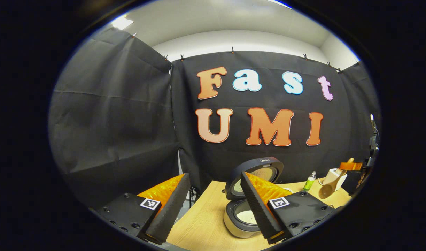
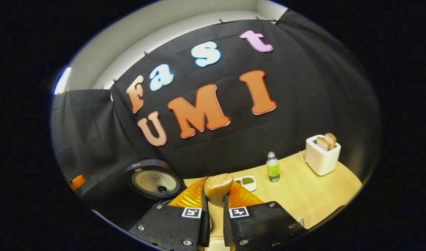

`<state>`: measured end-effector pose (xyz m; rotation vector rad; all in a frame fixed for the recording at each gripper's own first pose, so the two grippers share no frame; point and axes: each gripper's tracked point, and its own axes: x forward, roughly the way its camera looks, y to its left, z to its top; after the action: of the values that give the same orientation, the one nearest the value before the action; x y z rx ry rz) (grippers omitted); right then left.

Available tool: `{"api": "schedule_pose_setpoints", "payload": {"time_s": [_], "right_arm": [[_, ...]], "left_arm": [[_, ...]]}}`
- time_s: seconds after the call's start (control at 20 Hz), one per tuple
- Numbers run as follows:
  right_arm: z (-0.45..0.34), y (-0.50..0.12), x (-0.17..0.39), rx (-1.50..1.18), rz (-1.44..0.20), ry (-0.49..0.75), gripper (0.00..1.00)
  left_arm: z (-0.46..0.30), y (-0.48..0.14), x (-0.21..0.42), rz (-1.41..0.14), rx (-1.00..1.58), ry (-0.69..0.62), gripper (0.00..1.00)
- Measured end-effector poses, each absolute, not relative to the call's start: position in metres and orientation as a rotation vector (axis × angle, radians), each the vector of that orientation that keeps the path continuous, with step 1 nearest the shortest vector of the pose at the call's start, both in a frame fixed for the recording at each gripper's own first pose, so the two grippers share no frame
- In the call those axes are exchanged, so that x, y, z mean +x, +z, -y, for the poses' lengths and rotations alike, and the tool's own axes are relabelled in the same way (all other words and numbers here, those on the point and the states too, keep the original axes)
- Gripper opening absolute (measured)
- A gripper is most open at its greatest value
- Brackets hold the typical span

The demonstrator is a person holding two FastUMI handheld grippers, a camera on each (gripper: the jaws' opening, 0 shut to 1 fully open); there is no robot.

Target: Close the left gripper, press the button to open the rice cooker; take a wooden spoon from the chopstick holder with the right hand, scoop a spoonful of rice and pour it into the rice cooker, then put the wooden spoon back into the chopstick holder.

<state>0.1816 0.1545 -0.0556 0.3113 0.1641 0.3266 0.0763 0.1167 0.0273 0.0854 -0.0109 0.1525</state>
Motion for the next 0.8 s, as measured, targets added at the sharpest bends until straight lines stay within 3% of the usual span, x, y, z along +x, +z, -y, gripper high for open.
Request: {"api": "schedule_pose_setpoints", "payload": {"time_s": [0.35, 0.55, 0.65, 0.8], "right_arm": [[-0.047, -0.109, 0.171, 0.363, -0.223, 0.196, 0.14], [-0.033, -0.156, 0.166, 0.387, -0.296, 0.184, 0.14], [-0.030, -0.182, 0.166, 0.395, -0.337, 0.178, 0.15], [-0.032, -0.212, 0.168, 0.405, -0.378, 0.181, 0.15]], "left_arm": [[-0.087, 0.047, 0.075, 0.063, 0.112, 0.187, 0.98], [-0.068, 0.049, 0.069, 0.065, 0.107, 0.188, 1.00], [-0.062, 0.048, 0.067, 0.061, 0.111, 0.188, 0.94], [-0.061, 0.049, 0.061, 0.059, 0.146, 0.208, 0.94]]}}
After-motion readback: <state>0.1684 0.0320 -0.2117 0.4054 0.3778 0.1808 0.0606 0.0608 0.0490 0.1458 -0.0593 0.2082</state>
